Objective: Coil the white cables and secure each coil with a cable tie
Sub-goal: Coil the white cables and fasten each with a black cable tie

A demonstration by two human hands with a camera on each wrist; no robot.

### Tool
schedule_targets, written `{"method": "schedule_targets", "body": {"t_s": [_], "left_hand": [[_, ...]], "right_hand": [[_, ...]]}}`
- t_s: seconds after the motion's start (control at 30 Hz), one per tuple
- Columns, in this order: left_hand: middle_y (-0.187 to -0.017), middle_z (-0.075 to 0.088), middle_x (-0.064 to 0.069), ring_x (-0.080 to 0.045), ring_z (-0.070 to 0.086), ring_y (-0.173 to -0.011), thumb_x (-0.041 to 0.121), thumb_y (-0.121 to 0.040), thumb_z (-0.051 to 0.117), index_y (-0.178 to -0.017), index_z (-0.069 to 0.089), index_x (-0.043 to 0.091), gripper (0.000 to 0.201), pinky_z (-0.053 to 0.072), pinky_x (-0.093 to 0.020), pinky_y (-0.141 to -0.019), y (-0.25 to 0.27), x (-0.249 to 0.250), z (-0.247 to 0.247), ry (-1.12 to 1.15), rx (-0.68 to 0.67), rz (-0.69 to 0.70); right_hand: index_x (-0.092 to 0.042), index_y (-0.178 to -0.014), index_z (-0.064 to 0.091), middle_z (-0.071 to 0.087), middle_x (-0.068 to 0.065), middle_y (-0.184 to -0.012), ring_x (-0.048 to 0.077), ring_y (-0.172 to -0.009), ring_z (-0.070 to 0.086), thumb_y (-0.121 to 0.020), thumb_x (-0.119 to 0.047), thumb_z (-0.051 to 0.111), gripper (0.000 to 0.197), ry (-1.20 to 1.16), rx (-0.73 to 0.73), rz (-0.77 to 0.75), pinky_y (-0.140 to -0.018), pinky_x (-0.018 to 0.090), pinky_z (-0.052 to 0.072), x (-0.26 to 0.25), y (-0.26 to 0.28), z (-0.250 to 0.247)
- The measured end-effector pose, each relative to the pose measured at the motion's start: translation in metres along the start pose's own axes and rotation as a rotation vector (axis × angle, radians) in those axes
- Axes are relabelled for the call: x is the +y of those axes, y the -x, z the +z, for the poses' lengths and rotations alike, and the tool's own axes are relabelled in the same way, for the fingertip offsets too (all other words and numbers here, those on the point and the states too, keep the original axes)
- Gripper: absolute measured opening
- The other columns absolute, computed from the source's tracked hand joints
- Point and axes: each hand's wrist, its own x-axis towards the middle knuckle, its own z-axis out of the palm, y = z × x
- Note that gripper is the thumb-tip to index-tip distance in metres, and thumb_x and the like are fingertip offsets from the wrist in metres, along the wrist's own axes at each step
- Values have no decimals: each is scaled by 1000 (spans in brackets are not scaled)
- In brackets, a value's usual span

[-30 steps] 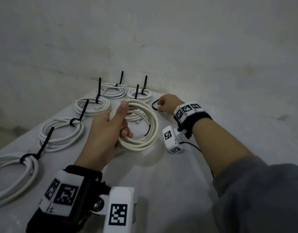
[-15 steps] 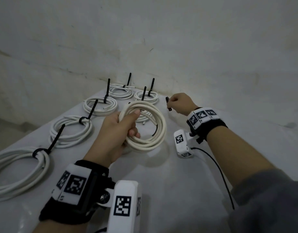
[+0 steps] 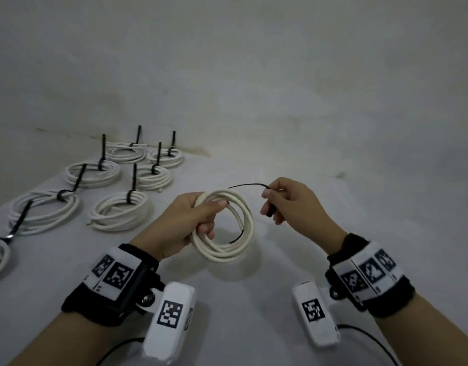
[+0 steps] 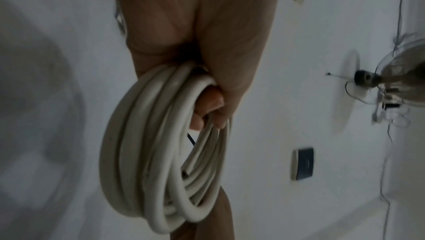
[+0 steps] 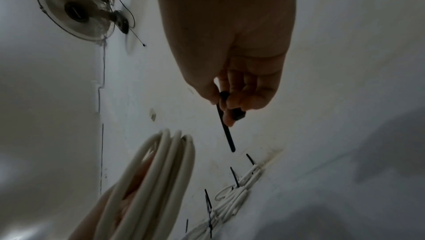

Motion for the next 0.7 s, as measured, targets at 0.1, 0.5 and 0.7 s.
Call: {"method": "schedule_targets", "body": {"t_s": [0.1, 0.5, 0.7], "left_hand": [[-49, 30, 3, -8, 33, -40, 25, -79, 60, -88, 60, 2, 24, 43, -21, -46, 4, 2, 35, -74, -151, 6], [-50, 29, 6, -5, 30, -39, 41, -82, 50, -83, 44, 7, 34, 43, -21, -45, -10, -41, 105, 1, -224, -84], [-49, 26, 5, -5, 27, -38, 46, -79, 46, -65, 36, 12, 38, 42, -20, -43, -8, -47, 99, 55, -180, -94]], "right_hand": [[-5, -83, 62, 70, 3, -63, 10, -47, 56, -95, -10, 53, 15, -54, 4, 71, -52, 22, 50, 15, 33, -25], [-8, -84, 77, 65, 2, -65, 11, -54, 55, -91, -12, 59, 19, -167, 137, 206, -55, 22, 51, 62, 65, -63], [-3, -82, 72, 68, 5, -62, 11, -55, 65, -84, -2, 68, 5, -221, 163, 177, -55, 20, 54, 67, 68, -60]]}}
